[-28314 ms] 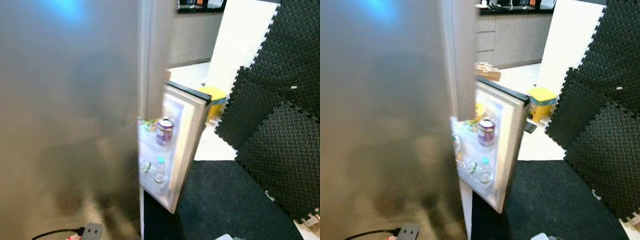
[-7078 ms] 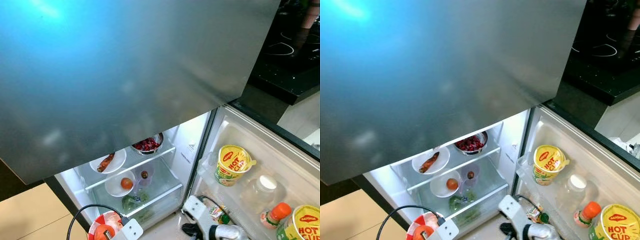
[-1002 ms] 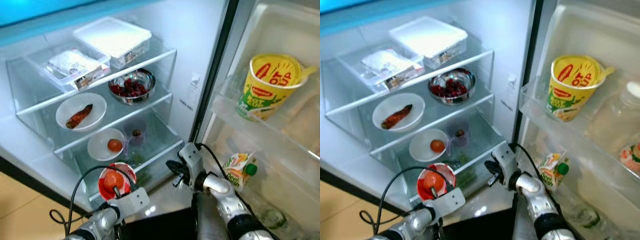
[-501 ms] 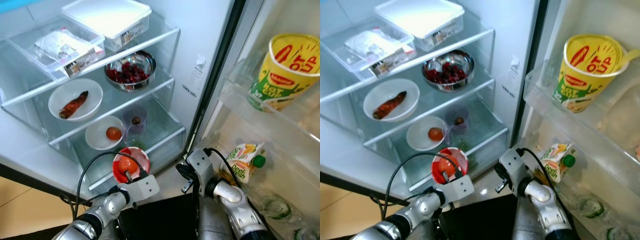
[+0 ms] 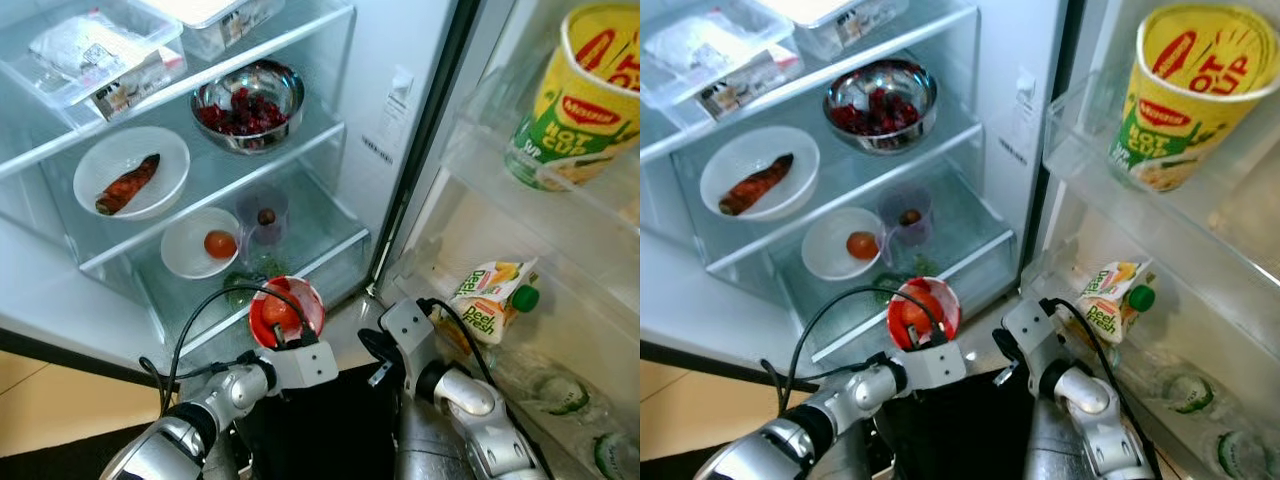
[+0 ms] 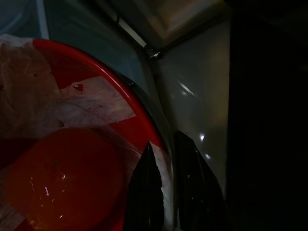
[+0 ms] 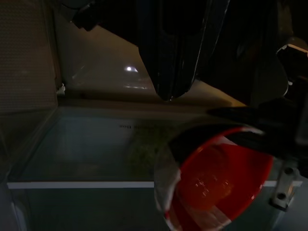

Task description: Restocking fridge

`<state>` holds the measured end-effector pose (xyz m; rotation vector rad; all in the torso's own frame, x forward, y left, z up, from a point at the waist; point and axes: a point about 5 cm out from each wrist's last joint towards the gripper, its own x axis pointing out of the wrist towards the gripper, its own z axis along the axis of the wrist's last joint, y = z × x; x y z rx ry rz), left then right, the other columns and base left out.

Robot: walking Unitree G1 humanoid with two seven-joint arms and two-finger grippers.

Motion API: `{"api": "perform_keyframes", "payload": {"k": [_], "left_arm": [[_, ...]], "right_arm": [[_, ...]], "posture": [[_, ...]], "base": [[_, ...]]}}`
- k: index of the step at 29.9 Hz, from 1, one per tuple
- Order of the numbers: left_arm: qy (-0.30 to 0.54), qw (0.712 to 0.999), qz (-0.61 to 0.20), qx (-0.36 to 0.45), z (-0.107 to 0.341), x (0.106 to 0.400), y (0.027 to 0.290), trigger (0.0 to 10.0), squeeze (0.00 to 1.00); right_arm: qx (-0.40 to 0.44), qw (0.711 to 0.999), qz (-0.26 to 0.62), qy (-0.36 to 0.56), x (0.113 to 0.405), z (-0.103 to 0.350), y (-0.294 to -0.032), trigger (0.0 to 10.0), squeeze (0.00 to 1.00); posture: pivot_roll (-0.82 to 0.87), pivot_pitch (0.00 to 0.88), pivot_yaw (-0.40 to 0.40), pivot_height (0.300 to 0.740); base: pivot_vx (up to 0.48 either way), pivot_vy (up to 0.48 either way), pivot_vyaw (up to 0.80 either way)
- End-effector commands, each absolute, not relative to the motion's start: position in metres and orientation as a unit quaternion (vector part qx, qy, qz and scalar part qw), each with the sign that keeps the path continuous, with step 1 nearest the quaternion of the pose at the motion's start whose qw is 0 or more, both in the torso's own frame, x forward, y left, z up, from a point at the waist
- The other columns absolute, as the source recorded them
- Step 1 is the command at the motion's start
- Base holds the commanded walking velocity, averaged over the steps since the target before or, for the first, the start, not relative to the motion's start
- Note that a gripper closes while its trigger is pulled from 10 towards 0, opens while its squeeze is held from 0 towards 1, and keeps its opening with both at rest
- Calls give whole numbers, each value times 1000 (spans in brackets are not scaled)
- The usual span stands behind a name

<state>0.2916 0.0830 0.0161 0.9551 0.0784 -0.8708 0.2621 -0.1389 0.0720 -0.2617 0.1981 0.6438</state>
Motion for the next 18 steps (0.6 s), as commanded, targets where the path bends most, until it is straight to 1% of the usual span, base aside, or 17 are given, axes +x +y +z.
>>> {"api": "perform_keyframes", "payload": {"k": [1, 7, 8, 18], "left_arm": [[54, 785, -404, 467, 9, 288, 91, 10000, 0], [42, 780, -389, 489, 16, 297, 95, 10000, 0], [30, 779, -373, 502, 23, 305, 95, 10000, 0], [22, 778, -355, 518, 29, 312, 95, 10000, 0]], "right_arm": [[-117, 933, 321, 111, 254, 67, -135, 10000, 0], [-114, 935, 317, 108, 252, 73, -134, 10000, 0], [-113, 936, 315, 107, 251, 75, -134, 10000, 0], [-111, 938, 310, 108, 248, 80, -132, 10000, 0]], "posture": [[-111, 429, 98, 346], [-115, 436, 102, 346], [-116, 444, 102, 346], [-121, 454, 106, 346]], "base": [[0, 0, 0], [0, 0, 0], [0, 0, 0], [0, 0, 0]]}}
